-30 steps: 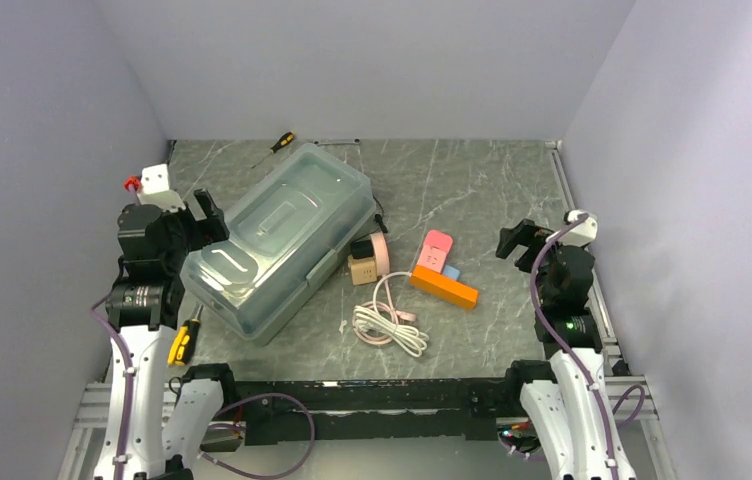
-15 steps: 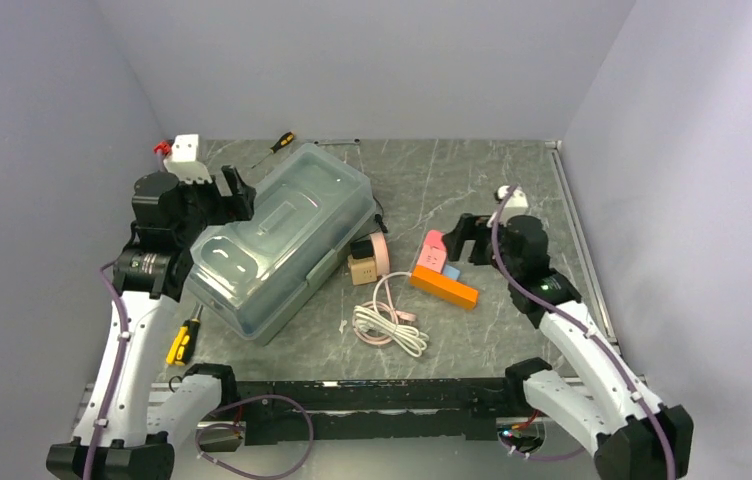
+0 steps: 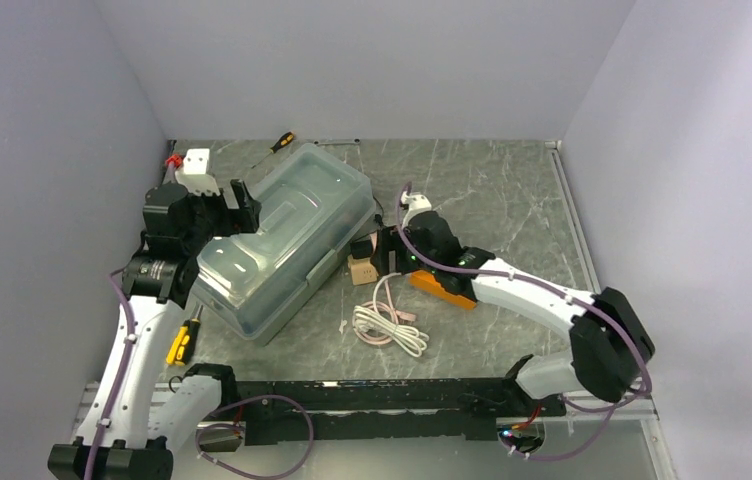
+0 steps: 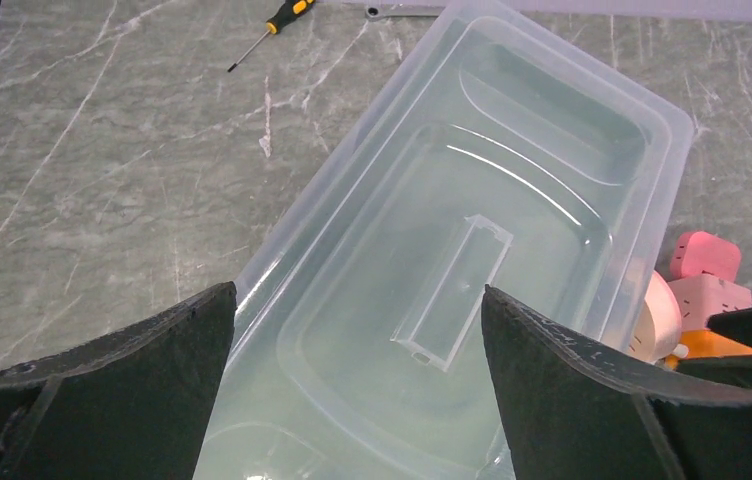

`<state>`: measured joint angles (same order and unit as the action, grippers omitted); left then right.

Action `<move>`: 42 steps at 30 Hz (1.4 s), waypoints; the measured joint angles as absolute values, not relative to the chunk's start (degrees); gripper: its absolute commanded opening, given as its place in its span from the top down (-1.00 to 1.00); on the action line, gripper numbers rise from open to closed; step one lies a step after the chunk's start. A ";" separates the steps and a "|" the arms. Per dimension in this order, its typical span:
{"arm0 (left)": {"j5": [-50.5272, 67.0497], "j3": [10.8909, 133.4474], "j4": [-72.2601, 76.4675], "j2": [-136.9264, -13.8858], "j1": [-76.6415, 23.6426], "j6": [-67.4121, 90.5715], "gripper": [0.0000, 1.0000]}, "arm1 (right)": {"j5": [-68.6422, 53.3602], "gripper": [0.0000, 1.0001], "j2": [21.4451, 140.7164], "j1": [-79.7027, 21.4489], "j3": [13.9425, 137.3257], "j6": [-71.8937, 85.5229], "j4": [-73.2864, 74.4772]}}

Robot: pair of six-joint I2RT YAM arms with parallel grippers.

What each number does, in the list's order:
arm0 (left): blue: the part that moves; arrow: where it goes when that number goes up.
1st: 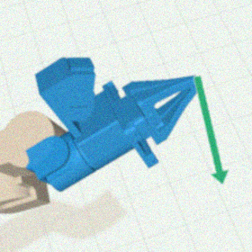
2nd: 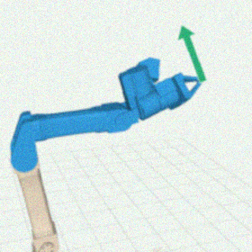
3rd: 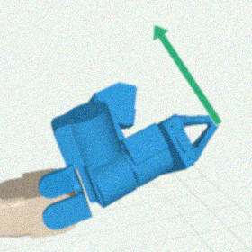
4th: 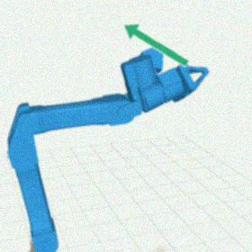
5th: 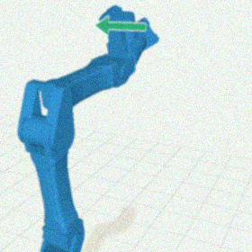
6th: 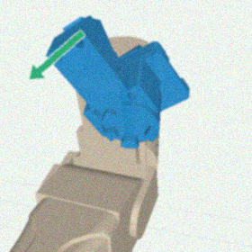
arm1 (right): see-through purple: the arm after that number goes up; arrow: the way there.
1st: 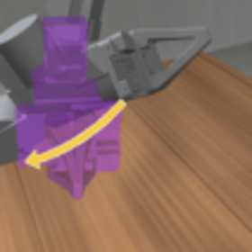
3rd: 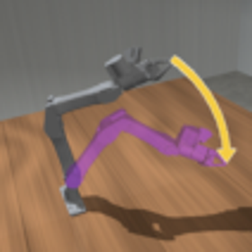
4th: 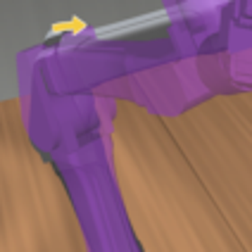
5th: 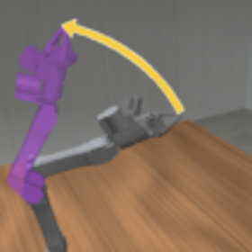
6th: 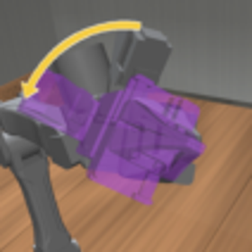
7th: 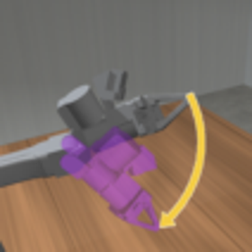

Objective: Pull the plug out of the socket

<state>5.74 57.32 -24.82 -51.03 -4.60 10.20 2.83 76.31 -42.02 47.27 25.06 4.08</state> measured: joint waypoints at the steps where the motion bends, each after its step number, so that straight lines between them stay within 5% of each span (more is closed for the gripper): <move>1: 5.74 57.32 -24.80 -50.78 -4.64 10.17 -0.93 | 3.03 -0.54 77.54 -42.24 47.70 25.10 3.79; 20: 5.72 56.49 -24.64 -51.37 -6.76 10.17 -0.87 | 8.58 0.07 88.84 -44.47 52.31 24.01 -0.36; 26: 4.34 58.00 -25.89 -54.94 -13.76 9.87 -0.87 | 9.69 1.00 88.79 -44.18 51.09 21.08 -1.56; 35: 7.55 74.48 -25.74 -70.17 -29.10 6.74 -0.89 | -5.85 1.00 76.69 -29.45 36.62 22.04 -10.98; 42: 20.21 69.25 -18.02 -76.99 -38.04 6.79 -0.93 | -12.51 1.00 61.41 -26.70 24.43 20.78 -20.23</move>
<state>20.21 69.25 -18.02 -76.99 -38.04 6.79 -12.51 61.41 -26.70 24.43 20.78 -20.23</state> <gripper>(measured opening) 0.955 0.361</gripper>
